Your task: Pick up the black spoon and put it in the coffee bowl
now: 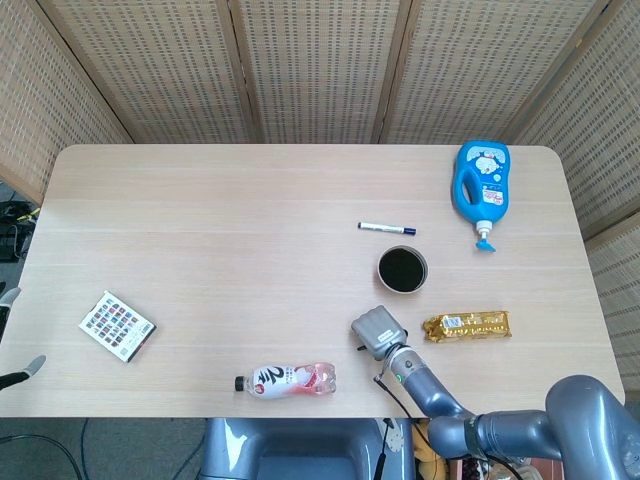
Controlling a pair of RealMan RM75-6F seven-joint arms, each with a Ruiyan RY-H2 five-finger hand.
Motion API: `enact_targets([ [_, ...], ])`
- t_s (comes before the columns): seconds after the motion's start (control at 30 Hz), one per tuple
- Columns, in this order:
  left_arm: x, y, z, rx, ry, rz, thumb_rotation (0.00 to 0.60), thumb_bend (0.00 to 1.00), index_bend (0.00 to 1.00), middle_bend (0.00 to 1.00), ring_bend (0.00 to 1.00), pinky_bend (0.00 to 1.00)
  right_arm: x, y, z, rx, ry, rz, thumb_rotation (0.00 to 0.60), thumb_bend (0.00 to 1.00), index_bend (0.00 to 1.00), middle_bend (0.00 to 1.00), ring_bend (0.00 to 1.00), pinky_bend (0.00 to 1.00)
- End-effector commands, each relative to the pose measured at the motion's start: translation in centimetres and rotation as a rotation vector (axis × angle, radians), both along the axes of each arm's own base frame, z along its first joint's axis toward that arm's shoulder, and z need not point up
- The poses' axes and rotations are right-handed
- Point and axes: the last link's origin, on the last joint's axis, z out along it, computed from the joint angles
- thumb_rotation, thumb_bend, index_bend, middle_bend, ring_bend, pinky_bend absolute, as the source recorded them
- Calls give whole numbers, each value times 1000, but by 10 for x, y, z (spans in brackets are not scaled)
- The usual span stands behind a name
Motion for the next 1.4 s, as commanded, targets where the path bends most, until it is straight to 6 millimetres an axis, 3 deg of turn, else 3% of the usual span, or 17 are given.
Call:
enact_targets([
  [0.03, 0, 0, 0, 1, 0, 1, 600, 182, 0, 0, 0, 0, 0, 1, 0, 1, 0, -1, 600, 461, 579, 992, 1000, 1000],
  [0.53, -2, -1, 1, 6, -2, 3, 600, 182, 0, 0, 0, 0, -4, 2, -2, -1, 2, -11, 600, 462, 596, 992, 1000, 1000],
  [0.87, -4, -2, 1, 9, -6, 6, 600, 182, 0, 0, 0, 0, -3, 1, -2, -8, -3, -6, 600, 584, 620, 994, 1000, 1000],
  [1.4, -5, -3, 1, 11, -7, 8, 600, 182, 0, 0, 0, 0, 1, -3, 10, -35, -40, 1, 600, 669, 629, 995, 1000, 1000],
])
